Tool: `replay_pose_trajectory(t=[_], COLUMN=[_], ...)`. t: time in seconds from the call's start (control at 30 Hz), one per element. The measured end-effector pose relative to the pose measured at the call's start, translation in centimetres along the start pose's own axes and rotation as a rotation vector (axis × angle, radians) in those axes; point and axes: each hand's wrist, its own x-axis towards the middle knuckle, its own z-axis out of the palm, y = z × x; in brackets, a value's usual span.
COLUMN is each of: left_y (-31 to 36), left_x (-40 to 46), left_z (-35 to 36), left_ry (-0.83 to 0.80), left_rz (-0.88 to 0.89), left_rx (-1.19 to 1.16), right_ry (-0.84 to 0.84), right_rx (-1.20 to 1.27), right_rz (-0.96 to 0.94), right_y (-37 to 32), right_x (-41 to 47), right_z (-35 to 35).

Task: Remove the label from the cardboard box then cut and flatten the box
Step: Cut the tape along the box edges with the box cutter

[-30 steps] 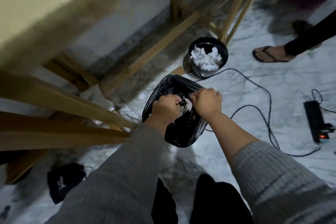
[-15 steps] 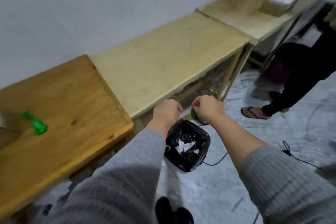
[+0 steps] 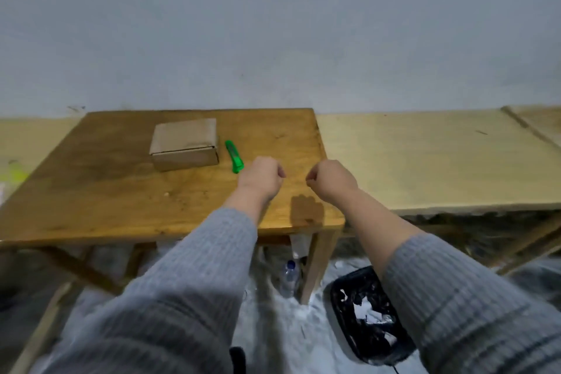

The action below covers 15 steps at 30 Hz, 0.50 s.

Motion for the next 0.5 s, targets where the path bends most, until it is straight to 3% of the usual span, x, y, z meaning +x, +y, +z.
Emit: replay_pose_trajectory(t=[0.23, 0.5], left_y=[-12.5, -23.4], left_x=[2.5, 9.9], left_z=[-5.0, -8.3], left_ry=[0.032, -0.041], left_rz=[-0.118, -0.045], left_rx=[0.005, -0.127], right_ry=[-0.046, 0.002], right_rx=[-0.009, 0.189], right_rz=[-0.140, 0.030], right_y=[-11.7, -18.9], right_x=[6.8, 14.5], right_z=[2.6, 7.1])
